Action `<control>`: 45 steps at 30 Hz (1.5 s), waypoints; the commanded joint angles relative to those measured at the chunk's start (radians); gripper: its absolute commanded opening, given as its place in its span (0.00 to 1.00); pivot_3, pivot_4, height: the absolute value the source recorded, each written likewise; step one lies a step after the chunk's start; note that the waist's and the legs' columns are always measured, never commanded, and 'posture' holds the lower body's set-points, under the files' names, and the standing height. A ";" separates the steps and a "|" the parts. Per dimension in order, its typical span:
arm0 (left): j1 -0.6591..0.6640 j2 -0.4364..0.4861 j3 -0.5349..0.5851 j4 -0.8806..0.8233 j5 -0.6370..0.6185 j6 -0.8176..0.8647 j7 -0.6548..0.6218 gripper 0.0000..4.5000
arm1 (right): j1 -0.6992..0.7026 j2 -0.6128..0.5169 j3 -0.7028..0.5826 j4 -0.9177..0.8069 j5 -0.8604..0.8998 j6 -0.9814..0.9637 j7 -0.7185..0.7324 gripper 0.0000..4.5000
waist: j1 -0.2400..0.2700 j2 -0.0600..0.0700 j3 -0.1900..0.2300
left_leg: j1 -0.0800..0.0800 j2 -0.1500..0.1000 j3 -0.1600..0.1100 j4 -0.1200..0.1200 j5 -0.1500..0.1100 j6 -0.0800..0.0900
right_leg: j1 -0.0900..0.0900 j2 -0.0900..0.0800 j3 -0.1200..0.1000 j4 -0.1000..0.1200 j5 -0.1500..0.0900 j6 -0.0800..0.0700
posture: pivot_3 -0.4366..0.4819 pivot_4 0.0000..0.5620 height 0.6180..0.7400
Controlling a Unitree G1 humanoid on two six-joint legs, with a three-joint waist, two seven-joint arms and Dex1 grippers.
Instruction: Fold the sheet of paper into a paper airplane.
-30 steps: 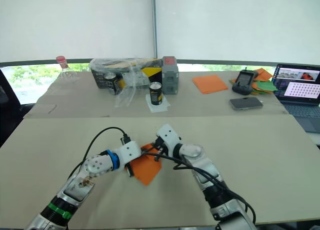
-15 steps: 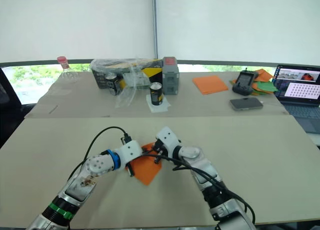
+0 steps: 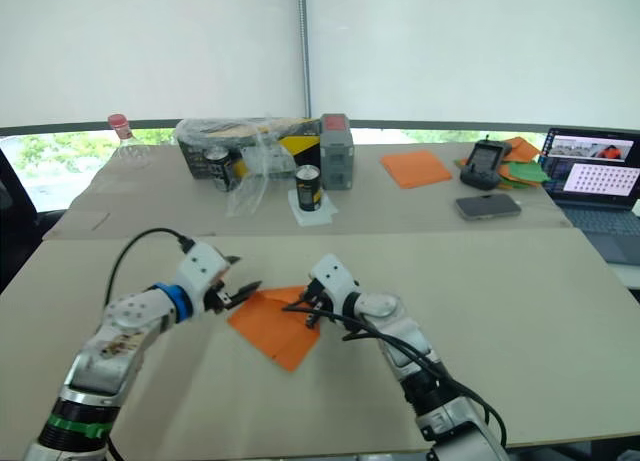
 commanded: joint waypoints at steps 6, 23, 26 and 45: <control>-0.068 -0.150 0.069 -0.052 -0.205 0.122 0.061 0.86 | 0.006 0.027 0.016 0.060 -0.012 0.017 -0.009 0.00 | -0.002 -0.001 0.000 | 0.000 0.000 0.000 0.000 0.000 0.000 | 0.000 0.000 0.000 0.000 0.000 0.000 | 0.48 0.27 1.00; -0.021 -0.172 -0.133 0.147 -0.070 0.012 0.099 0.00 | -0.001 0.032 -0.035 0.050 -0.007 0.007 -0.067 0.00 | 0.002 -0.001 -0.001 | -0.001 -0.001 0.000 0.000 0.001 -0.001 | 0.000 -0.001 0.000 0.000 0.000 0.000 | 0.48 0.27 1.00; -0.027 -0.186 -0.134 0.168 -0.066 -0.003 0.111 0.00 | -0.003 0.035 -0.029 0.049 -0.007 0.006 -0.067 0.00 | 0.004 -0.001 -0.001 | -0.001 -0.001 0.000 0.000 0.001 -0.001 | 0.000 -0.001 0.000 0.000 0.000 0.000 | 0.48 0.27 1.00; -0.013 -0.189 -0.184 0.305 0.020 -0.099 0.140 0.00 | -0.049 0.092 0.001 0.147 -0.034 -0.070 -0.066 0.00 | 0.003 0.000 -0.001 | 0.001 -0.001 0.000 0.000 0.001 -0.001 | 0.000 -0.001 0.000 0.000 0.000 0.000 | 0.48 0.27 1.00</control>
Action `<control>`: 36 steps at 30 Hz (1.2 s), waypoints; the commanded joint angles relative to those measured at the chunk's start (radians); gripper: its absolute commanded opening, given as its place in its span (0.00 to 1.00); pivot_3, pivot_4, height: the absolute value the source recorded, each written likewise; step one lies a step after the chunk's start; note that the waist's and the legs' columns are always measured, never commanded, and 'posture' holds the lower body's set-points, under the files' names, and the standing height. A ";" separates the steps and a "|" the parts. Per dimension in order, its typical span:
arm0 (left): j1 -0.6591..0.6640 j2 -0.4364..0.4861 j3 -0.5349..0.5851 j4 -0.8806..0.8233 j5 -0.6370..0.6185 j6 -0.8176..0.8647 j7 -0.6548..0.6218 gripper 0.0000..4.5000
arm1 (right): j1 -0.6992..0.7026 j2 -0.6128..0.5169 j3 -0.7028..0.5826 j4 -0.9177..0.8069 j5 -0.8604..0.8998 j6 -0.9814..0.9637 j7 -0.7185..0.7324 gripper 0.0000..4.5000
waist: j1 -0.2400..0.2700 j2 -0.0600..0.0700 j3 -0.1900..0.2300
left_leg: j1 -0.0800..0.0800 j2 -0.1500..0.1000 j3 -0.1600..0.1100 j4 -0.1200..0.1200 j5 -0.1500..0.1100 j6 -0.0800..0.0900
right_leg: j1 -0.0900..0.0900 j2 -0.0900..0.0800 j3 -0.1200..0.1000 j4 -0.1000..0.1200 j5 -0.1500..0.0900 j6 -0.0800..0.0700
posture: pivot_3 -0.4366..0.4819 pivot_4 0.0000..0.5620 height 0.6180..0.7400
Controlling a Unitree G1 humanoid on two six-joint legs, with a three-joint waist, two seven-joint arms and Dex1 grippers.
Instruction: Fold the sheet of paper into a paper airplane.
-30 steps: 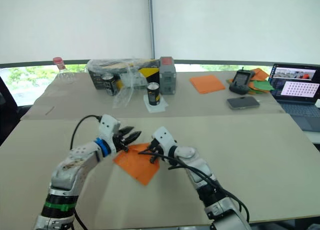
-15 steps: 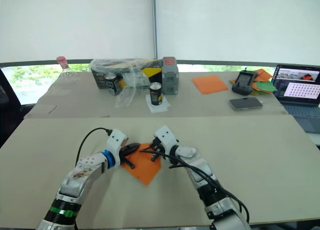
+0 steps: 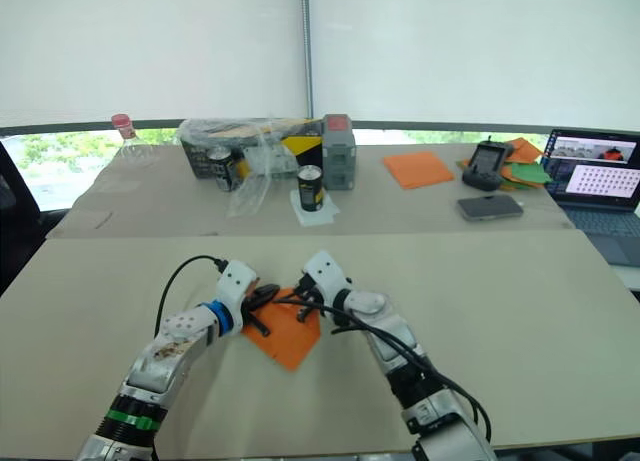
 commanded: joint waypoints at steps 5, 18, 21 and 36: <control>0.018 -0.006 -0.030 0.013 0.025 -0.014 0.002 0.00 | 0.015 -0.041 -0.076 0.047 -0.008 0.029 -0.064 0.00 | 0.007 0.000 0.000 | 0.000 -0.001 0.000 0.000 0.000 0.000 | 0.001 -0.001 0.000 0.000 0.000 0.000 | 0.48 0.27 1.00; -0.002 -0.018 -0.043 0.025 0.025 -0.025 -0.009 0.00 | 0.058 -0.067 -0.129 -0.053 0.030 -0.071 -0.040 0.00 | 0.009 0.000 -0.001 | 0.001 -0.002 0.000 0.000 0.000 0.000 | 0.002 -0.002 0.000 -0.001 0.000 0.000 | 0.48 0.27 1.00; -0.007 -0.023 -0.044 0.031 0.027 -0.028 -0.012 0.00 | 0.056 -0.081 -0.136 -0.102 0.046 -0.105 -0.009 0.00 | 0.009 0.000 -0.001 | -0.001 -0.002 0.000 0.000 0.000 0.000 | 0.000 -0.001 0.000 -0.001 0.000 0.000 | 0.48 0.27 1.00; 0.024 -0.037 -0.062 -0.007 0.001 0.012 -0.072 0.00 | 0.072 -0.082 0.006 -0.077 -0.003 -0.070 0.070 0.00 | 0.006 0.000 -0.001 | -0.002 -0.001 0.000 0.001 0.000 0.000 | -0.001 -0.001 0.000 -0.001 0.000 0.000 | 0.48 0.27 1.00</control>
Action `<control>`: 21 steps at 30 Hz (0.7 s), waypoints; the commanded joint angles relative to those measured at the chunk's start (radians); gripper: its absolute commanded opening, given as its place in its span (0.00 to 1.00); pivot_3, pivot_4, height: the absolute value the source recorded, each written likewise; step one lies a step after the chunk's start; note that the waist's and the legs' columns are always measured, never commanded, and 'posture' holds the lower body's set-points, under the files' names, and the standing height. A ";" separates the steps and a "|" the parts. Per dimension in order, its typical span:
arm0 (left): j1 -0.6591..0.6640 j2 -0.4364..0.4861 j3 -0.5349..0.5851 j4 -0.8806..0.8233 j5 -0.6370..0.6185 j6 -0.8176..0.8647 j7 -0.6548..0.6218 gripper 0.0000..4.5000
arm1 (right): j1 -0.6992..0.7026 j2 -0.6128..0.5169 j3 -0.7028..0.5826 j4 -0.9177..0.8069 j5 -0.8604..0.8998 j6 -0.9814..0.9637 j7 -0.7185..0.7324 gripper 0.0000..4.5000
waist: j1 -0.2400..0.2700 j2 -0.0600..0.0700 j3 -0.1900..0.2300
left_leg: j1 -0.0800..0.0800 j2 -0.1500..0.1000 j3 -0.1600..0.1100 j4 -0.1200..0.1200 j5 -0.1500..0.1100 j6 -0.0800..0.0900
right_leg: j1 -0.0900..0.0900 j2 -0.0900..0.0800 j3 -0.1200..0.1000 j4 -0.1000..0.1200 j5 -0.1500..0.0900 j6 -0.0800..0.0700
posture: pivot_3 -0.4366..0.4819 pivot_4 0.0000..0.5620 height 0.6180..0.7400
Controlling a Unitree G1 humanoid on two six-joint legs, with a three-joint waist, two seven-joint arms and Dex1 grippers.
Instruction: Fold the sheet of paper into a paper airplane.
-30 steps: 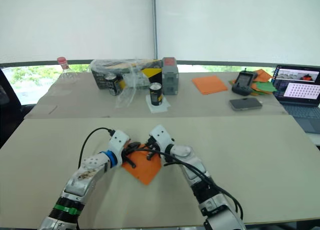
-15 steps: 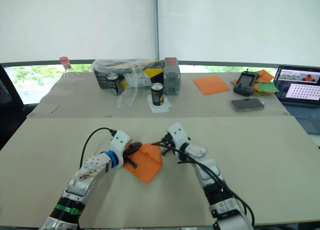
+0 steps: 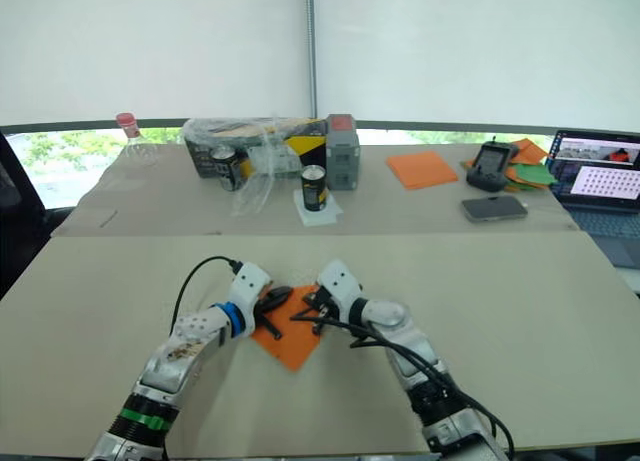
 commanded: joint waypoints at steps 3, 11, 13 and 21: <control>0.052 0.021 -0.014 -0.030 -0.034 0.066 -0.052 0.00 | -0.019 0.016 0.013 0.045 -0.025 -0.030 -0.013 0.00 | -0.001 0.000 0.000 | 0.000 0.000 0.000 0.000 0.000 0.000 | 0.000 0.000 0.000 0.000 0.000 0.000 | 0.48 0.27 1.00; 0.093 0.097 0.114 0.015 -0.054 0.109 -0.005 0.00 | -0.038 0.014 0.092 0.107 -0.074 -0.042 0.041 0.00 | -0.016 0.000 0.000 | 0.010 0.002 0.000 -0.001 0.000 0.000 | 0.008 0.002 0.000 0.000 0.000 0.000 | 0.48 0.27 1.00; 0.098 0.120 0.182 0.034 -0.070 0.105 0.020 0.00 | -0.034 0.019 0.090 0.103 -0.066 -0.037 0.045 0.00 | -0.024 0.000 0.000 | 0.017 0.003 0.000 -0.004 -0.001 0.001 | 0.015 0.003 0.000 -0.002 -0.001 0.000 | 0.48 0.27 1.00; 0.077 0.037 0.348 -0.051 -0.239 0.067 0.045 0.00 | -0.030 0.020 0.088 0.102 -0.067 -0.029 0.047 0.00 | -0.026 0.000 0.000 | 0.018 0.003 0.000 -0.005 -0.001 0.001 | 0.016 0.001 0.000 -0.003 -0.001 -0.001 | 0.48 0.27 1.00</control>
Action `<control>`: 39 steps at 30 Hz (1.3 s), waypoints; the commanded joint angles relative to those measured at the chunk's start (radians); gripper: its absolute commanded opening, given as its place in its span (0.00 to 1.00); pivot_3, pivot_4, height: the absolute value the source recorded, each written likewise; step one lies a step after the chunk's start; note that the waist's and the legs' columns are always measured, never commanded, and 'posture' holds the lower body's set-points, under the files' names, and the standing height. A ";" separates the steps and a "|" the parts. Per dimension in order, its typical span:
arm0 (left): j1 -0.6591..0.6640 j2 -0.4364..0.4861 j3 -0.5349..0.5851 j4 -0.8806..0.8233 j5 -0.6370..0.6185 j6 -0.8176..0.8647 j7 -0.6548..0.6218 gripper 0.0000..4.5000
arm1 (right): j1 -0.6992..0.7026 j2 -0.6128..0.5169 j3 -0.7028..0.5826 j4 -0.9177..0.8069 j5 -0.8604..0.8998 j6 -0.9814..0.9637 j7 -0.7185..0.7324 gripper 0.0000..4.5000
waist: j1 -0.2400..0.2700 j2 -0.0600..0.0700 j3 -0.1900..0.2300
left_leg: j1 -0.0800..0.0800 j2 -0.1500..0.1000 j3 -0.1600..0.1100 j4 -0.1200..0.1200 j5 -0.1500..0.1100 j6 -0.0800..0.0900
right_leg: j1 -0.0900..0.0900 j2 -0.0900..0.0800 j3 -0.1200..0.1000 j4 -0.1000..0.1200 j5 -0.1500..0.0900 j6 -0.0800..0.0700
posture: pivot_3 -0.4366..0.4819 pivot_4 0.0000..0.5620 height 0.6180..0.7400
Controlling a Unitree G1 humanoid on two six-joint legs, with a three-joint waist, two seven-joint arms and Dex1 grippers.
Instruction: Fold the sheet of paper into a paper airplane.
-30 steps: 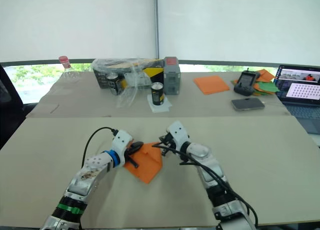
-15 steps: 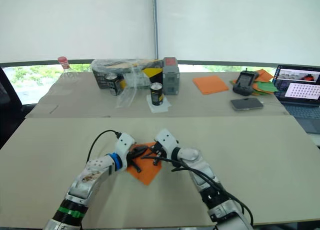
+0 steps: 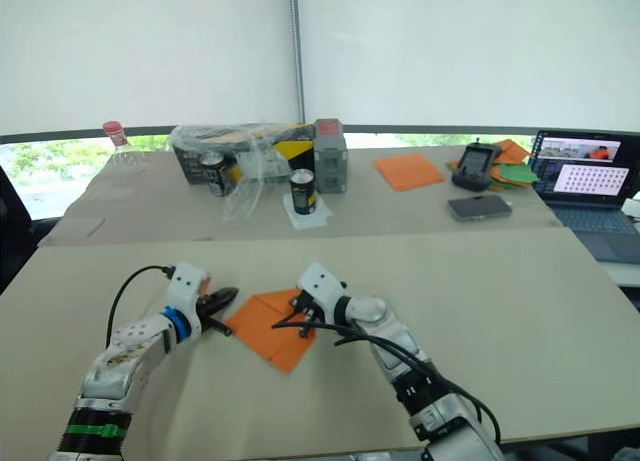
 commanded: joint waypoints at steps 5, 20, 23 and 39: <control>-0.041 -0.061 0.041 -0.118 -0.151 -0.050 -0.053 0.00 | 0.024 -0.002 0.012 0.013 -0.007 0.022 0.011 0.00 | 0.001 0.000 0.000 | -0.002 0.000 0.000 0.000 0.000 0.000 | -0.002 0.000 0.000 0.000 0.000 0.000 | 0.48 0.27 1.00; -0.095 0.006 -0.243 0.055 0.018 0.009 -0.132 0.00 | 0.124 -0.102 -0.110 -0.300 0.097 0.194 0.033 0.00 | 0.023 0.000 0.001 | -0.006 -0.002 -0.001 0.001 0.000 0.000 | -0.002 -0.001 -0.001 -0.003 0.000 0.000 | 0.48 0.27 1.00; -0.102 0.010 -0.250 0.064 0.018 0.004 -0.145 0.00 | 0.163 -0.155 -0.147 -0.403 0.139 0.259 0.050 0.00 | 0.027 0.000 0.001 | -0.006 -0.002 -0.001 0.001 0.000 0.000 | -0.002 -0.001 -0.001 -0.004 0.000 0.000 | 0.48 0.27 1.00; -0.108 -0.018 -0.229 0.071 -0.018 0.014 -0.164 0.00 | 0.240 -0.312 -0.044 -0.531 0.168 0.356 0.140 0.00 | 0.026 -0.001 0.001 | -0.006 -0.002 0.000 0.001 0.000 0.000 | -0.001 0.000 -0.001 -0.006 0.000 0.000 | 0.48 0.27 1.00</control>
